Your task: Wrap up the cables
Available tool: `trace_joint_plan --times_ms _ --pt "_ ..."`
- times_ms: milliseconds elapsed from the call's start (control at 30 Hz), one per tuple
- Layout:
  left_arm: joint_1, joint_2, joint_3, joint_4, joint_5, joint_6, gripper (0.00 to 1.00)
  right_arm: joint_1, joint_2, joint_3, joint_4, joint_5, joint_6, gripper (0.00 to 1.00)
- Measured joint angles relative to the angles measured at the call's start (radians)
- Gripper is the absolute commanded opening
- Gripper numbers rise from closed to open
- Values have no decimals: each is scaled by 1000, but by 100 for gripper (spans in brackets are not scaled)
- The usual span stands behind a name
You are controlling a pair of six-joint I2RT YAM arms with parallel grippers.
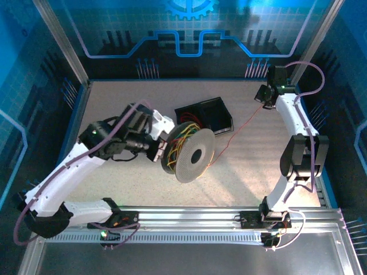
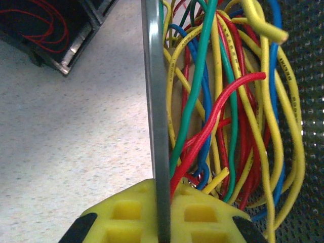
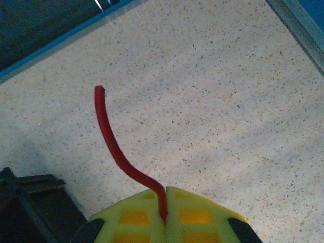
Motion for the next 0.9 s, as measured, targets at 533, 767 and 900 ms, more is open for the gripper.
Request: trace_joint_plan --times_ms 533,767,900 --pt "-174 233 -80 92 -415 -9 0 142 0 307 -51 -175 148 0" --pt "-175 253 -113 107 -431 -26 0 244 -16 341 -32 -248 216 0" --pt "-174 266 -118 129 -460 -36 0 296 -16 426 -46 -275 247 0"
